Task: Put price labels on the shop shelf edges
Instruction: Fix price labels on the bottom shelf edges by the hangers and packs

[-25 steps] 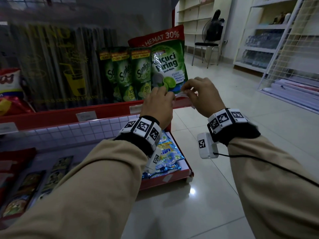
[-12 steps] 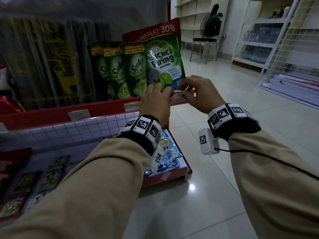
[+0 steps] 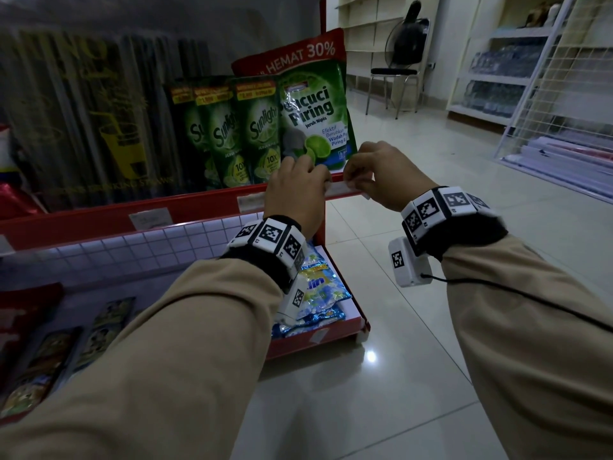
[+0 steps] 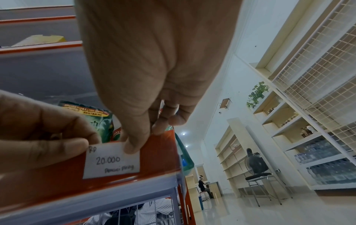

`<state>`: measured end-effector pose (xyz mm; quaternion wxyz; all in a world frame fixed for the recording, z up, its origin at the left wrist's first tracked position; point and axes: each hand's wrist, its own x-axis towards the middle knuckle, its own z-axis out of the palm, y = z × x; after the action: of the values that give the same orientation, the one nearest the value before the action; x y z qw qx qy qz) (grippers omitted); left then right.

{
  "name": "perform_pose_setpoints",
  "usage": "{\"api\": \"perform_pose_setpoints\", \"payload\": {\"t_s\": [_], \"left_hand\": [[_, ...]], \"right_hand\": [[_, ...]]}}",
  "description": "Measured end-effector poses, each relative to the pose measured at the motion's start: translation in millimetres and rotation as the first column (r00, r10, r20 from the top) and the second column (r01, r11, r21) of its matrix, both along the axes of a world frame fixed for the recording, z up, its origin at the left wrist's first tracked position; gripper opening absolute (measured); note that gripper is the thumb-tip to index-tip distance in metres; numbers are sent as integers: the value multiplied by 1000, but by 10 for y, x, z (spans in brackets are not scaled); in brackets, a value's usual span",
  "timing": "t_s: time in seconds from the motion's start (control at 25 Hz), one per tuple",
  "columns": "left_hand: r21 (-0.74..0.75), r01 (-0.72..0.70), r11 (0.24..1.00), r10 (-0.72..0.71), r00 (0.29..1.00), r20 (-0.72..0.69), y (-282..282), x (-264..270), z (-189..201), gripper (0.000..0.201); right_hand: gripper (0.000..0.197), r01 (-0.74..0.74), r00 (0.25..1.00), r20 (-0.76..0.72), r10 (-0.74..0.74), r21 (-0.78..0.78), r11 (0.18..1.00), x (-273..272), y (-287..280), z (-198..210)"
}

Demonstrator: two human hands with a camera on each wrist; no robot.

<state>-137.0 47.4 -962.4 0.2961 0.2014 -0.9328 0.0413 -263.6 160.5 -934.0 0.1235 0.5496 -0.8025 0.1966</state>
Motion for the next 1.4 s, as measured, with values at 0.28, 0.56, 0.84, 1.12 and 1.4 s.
{"api": "perform_pose_setpoints", "payload": {"t_s": [0.28,0.56,0.84,1.12,1.4], "left_hand": [[23,-1,1000,0,999,33,8,18,37,24],[40,4,999,-6,998,61,27,32,78,25],[51,15,999,-15,1000,1,15,61,66,26],[45,17,999,-16,999,-31,25,68,75,17],[-82,-63,995,60,997,-37,158,190,-220,43]], "right_hand": [[16,-4,1000,-23,4,-7,1000,-31,-15,-29],[16,11,999,-48,-11,-10,1000,-17,-7,-52],[16,6,1000,-20,-7,-89,996,24,33,-44],[15,18,1000,13,-16,-133,991,63,47,-44],[13,55,998,43,-42,-383,922,219,96,-448]]}}
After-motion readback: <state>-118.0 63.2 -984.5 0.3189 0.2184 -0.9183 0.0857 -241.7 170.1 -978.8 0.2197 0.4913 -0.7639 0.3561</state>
